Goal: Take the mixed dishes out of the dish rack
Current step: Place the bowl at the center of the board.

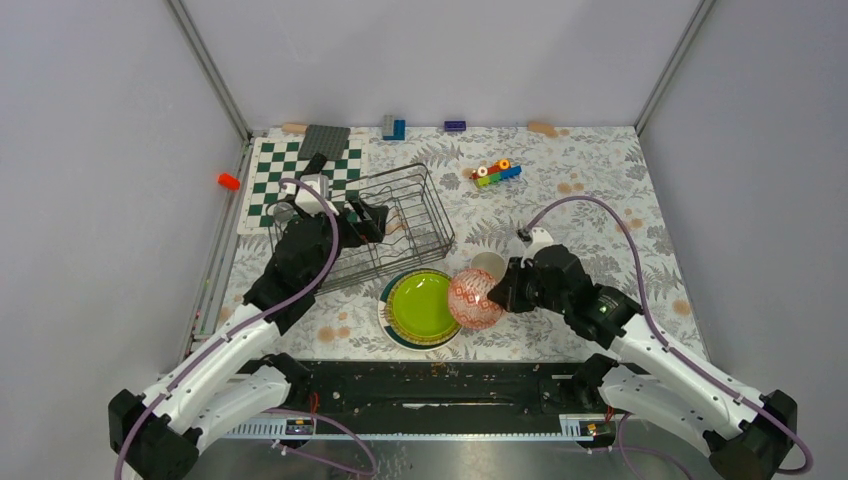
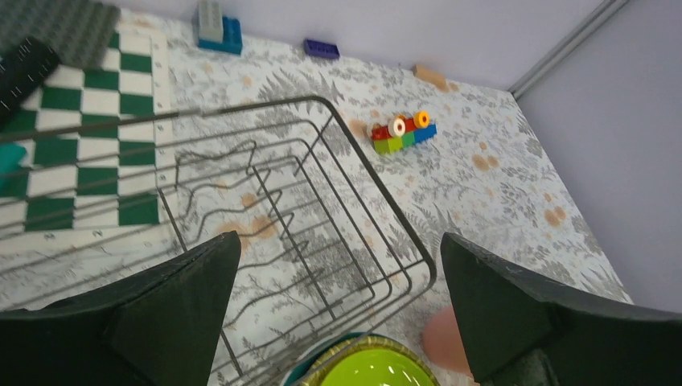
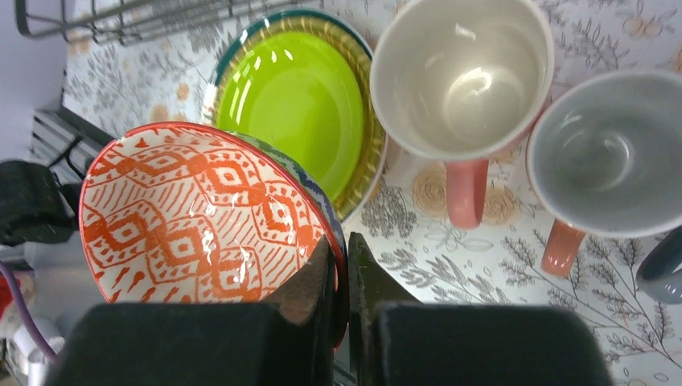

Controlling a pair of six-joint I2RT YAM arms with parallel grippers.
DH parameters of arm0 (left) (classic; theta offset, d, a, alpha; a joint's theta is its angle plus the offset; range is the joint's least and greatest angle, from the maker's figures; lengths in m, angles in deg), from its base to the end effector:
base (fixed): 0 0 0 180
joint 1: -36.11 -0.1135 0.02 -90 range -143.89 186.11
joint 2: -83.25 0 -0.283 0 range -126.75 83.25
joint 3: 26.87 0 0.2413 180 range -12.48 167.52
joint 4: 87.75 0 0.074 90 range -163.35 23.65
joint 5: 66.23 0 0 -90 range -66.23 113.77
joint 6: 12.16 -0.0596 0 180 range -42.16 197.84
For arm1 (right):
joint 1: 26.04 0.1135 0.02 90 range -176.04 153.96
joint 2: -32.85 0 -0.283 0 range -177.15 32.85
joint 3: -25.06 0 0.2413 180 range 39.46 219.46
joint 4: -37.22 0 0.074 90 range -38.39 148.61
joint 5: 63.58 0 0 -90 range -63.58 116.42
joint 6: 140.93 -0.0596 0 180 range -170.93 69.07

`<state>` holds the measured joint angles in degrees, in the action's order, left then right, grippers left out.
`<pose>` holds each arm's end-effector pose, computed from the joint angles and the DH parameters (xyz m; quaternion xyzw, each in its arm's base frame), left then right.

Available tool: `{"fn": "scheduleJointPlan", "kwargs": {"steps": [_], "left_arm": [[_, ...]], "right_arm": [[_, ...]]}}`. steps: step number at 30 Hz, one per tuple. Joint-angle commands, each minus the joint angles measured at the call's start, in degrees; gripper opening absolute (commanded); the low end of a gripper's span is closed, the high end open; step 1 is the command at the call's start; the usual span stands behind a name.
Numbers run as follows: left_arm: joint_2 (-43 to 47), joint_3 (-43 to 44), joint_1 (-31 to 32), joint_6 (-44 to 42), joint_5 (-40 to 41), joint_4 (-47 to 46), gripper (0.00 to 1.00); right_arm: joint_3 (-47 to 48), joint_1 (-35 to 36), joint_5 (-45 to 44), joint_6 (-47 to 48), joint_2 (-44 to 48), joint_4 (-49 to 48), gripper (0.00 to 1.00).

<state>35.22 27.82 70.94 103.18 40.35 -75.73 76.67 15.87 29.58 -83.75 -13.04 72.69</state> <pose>0.1747 -0.1008 0.3396 -0.0362 0.7372 -0.2417 0.6299 0.1310 0.1220 0.2745 -0.0823 0.8608 0.3234 0.3843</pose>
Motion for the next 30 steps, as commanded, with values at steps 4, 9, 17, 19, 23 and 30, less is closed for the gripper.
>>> {"fn": "scheduleJointPlan", "kwargs": {"steps": [4, 9, 17, 19, 23, 30], "left_arm": [[-1.79, -1.69, -4.00, 7.41, -10.19, -2.47, 0.99], [-3.02, -2.42, -5.85, 7.99, -12.28, -3.30, 0.99], [-2.19, -3.75, -6.50, 7.07, -12.02, -4.57, 0.99], [-1.84, -4.05, -6.57, 6.84, -11.74, -4.65, 0.99], [-1.48, -4.34, -6.62, 6.24, -11.49, -5.05, 0.99], [-2.19, -4.29, -6.68, 5.58, -12.11, -5.36, 0.99]], "right_arm": [[-1.93, 0.40, 6.76, 3.70, 1.53, 4.69, 0.01], [-3.34, 0.42, 4.67, 3.55, 1.41, 10.35, 0.04], [-6.64, 0.41, 2.34, 2.58, 0.86, 12.76, 0.06], [-7.40, 0.40, 1.68, 2.06, 0.40, 12.76, 0.07], [-8.39, 0.42, -0.48, 1.62, -1.47, 12.77, 0.09], [-10.38, 0.46, -2.89, 1.21, -3.52, 9.35, 0.10]]}}
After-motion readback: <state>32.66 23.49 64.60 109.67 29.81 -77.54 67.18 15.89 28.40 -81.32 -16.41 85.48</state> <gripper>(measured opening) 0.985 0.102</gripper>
